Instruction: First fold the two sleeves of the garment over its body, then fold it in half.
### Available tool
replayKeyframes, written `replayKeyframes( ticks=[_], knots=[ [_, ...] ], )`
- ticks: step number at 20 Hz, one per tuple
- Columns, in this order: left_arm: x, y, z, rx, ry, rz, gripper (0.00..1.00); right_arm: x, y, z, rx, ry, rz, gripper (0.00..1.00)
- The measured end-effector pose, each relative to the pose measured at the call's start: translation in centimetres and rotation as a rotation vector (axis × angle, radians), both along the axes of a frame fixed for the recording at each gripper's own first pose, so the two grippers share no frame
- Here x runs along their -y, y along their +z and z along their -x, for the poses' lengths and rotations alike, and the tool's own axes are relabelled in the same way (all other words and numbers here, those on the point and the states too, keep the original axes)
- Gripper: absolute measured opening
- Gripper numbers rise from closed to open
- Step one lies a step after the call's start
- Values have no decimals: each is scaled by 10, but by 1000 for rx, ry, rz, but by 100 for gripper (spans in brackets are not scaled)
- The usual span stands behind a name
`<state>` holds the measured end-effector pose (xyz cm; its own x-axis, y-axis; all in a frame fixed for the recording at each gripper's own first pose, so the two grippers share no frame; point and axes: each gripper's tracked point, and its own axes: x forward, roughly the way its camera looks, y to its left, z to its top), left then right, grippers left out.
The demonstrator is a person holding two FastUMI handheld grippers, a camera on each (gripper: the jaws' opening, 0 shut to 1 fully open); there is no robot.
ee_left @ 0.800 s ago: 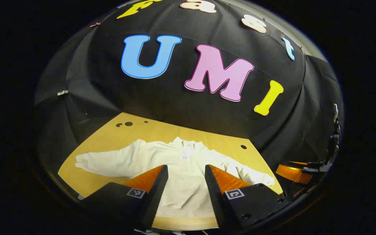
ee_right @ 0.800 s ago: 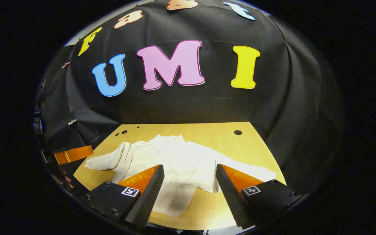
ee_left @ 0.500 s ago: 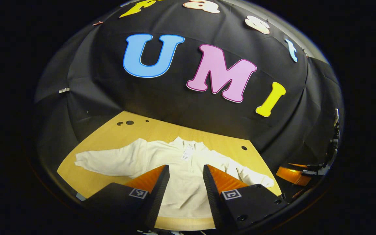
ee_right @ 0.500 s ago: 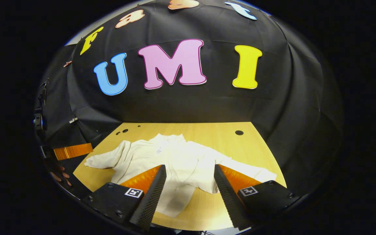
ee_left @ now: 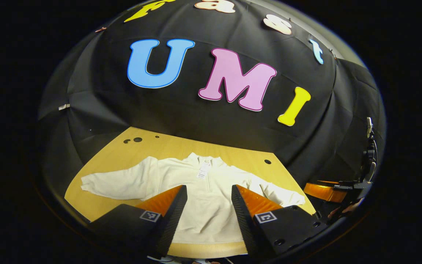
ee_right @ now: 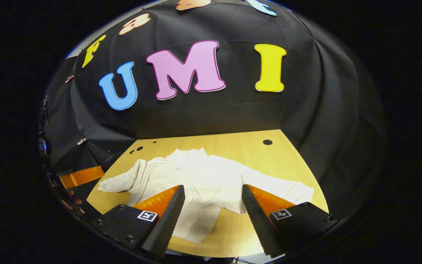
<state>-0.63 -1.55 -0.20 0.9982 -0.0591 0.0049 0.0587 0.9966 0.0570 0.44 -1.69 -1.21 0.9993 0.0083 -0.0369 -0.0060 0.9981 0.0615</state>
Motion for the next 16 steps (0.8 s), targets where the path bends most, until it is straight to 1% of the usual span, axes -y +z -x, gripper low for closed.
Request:
replayKeyframes(
  ticks=[3, 6, 9, 12, 14, 15, 16],
  knots=[
    [5, -3, 3, 0, -14, -4, 81, 37, -8, 1, -15, -50, -28, 96],
    [9, -6, 3, 2, -19, -15, 81, 90, -23, -7, -51, -144, -73, 96],
    [17, -3, 4, 16, -52, 53, 81, 146, -42, -16, -86, -229, -84, 98],
    [14, -12, 1, -11, -26, 57, 80, 196, -66, -27, -133, -305, -108, 98],
    [17, -16, -1, -27, -18, 55, 80, 231, -85, -38, -165, -348, -142, 98],
    [20, -20, -3, -41, -8, 53, 80, 254, -100, -49, -200, -376, -171, 98],
    [22, -22, -4, -48, -2, 52, 80, 265, -109, -57, -224, -391, -203, 98]
  ],
)
